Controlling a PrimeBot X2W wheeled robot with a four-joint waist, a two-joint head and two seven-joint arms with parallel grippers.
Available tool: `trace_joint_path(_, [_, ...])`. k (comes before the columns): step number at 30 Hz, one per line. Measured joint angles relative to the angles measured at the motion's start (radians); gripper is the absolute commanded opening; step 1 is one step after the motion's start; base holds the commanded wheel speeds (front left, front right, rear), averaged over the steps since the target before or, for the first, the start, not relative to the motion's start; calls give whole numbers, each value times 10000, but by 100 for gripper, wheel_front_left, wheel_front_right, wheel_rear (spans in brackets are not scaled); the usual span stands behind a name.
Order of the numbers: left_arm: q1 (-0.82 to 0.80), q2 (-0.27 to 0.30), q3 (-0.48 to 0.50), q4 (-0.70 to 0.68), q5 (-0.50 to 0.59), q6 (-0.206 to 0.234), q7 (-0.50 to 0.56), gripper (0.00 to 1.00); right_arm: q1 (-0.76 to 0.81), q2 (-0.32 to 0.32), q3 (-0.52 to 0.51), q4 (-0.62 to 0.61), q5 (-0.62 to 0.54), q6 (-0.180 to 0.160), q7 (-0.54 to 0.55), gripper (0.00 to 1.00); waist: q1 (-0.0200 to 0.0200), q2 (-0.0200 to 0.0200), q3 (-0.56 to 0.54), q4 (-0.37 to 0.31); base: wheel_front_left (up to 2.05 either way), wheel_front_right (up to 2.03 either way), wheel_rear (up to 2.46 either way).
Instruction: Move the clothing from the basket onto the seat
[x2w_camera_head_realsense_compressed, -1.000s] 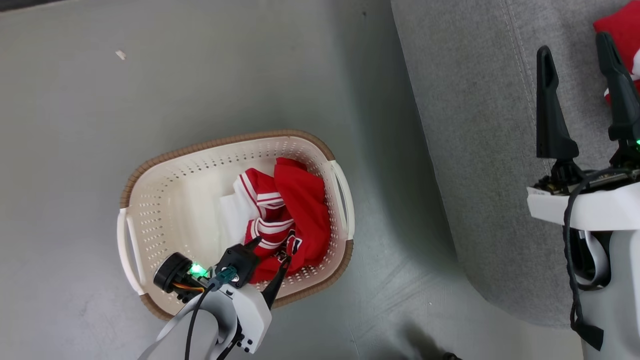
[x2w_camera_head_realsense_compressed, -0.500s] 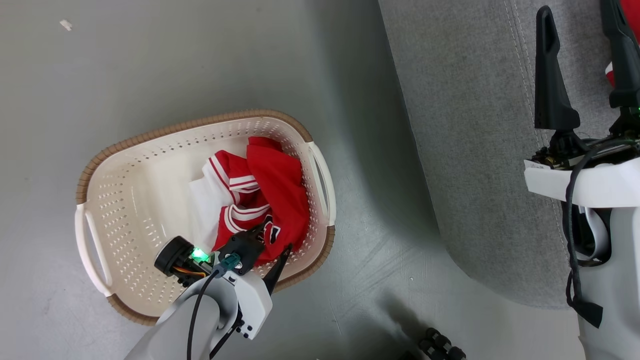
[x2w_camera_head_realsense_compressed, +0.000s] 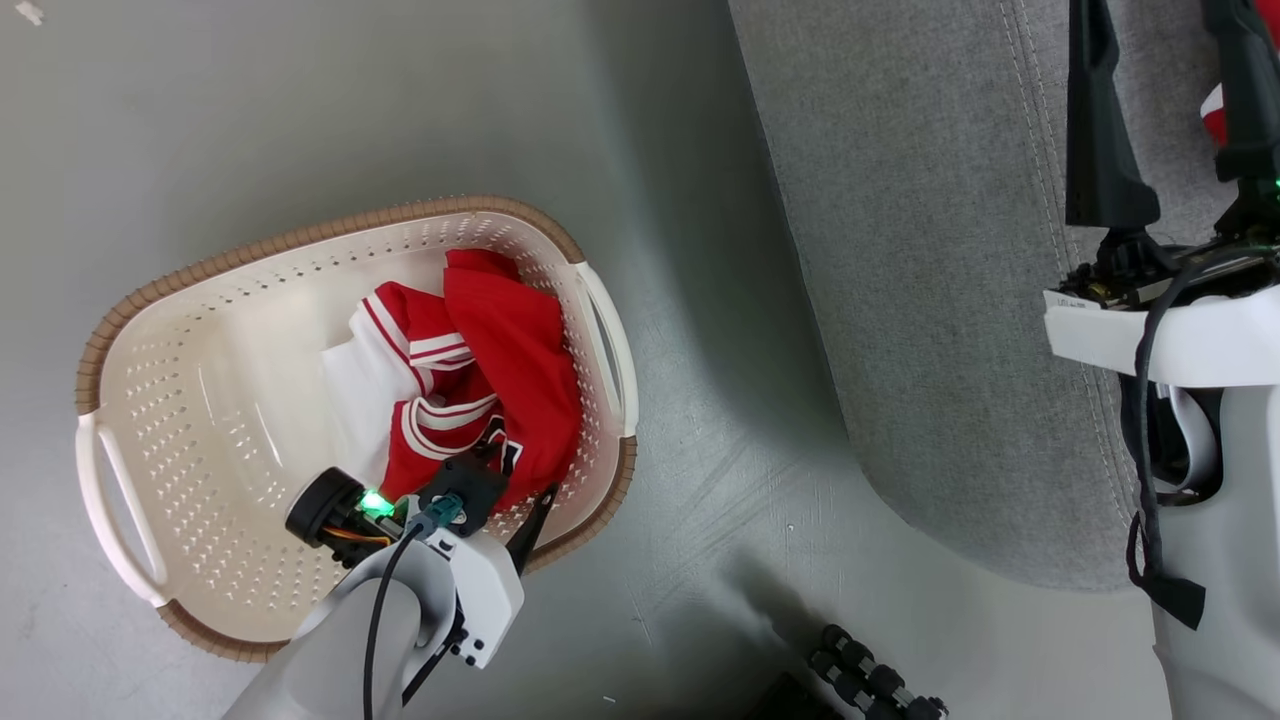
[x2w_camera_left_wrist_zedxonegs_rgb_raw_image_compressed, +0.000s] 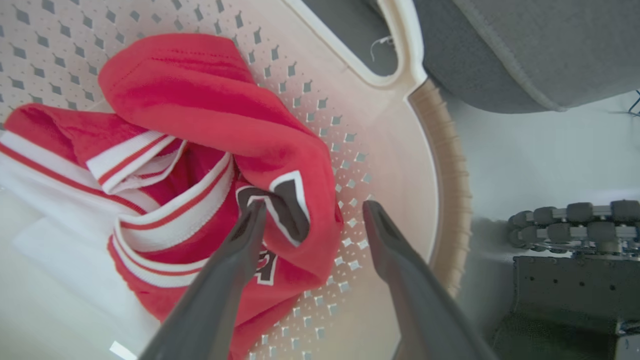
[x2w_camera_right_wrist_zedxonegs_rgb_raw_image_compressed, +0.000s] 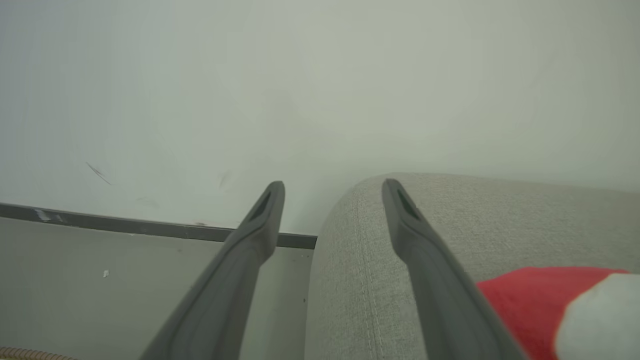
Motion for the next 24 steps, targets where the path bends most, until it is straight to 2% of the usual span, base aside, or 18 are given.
trace_joint_path(2, [-101, 21, 29, 230, -2, 0, 44, 100, -102, 0, 6, 10, 38, 0, -2, 100, 0, 0, 98, -95, 0, 0, 0])
trace_joint_path(3, [-101, 21, 29, 230, -2, 0, 44, 95, -102, 0, 6, 10, 38, 0, -2, 100, 0, 0, 98, -95, 0, 0, 0])
trace_joint_path(4, [-176, 40, 40, 278, -2, 0, 44, 82, -100, 0, 8, 27, 46, 0, -2, 100, 0, 0, 128, -125, 0, 0, 0])
trace_joint_path(5, [-231, 56, 59, 313, -2, 0, 44, 41, -101, 0, 6, 35, 50, 0, -2, 100, 0, 0, 154, -152, 0, 0, 0])
trace_joint_path(6, [-281, 67, 69, 366, -2, 0, 44, 23, -104, 0, 6, 36, 59, 0, -2, 100, 0, 0, 177, -179, 0, 0, 0])
trace_joint_path(7, [-336, 79, 77, 408, -2, 0, 42, 0, -107, 0, 8, 46, 73, 0, -4, 100, 0, 0, 199, -207, 0, 0, 0])
trace_joint_path(17, [-502, 73, 73, 487, -17, -71, -244, 0, -350, 0, -240, 213, 134, 0, -6, 100, 0, 0, 102, -237, 0, 0, 0])
trace_joint_path(24, [-647, 182, 424, 169, -153, -69, -562, 0, -514, 0, -334, 357, 134, 0, -6, 100, 0, 0, -141, -71, 0, 0, 0])
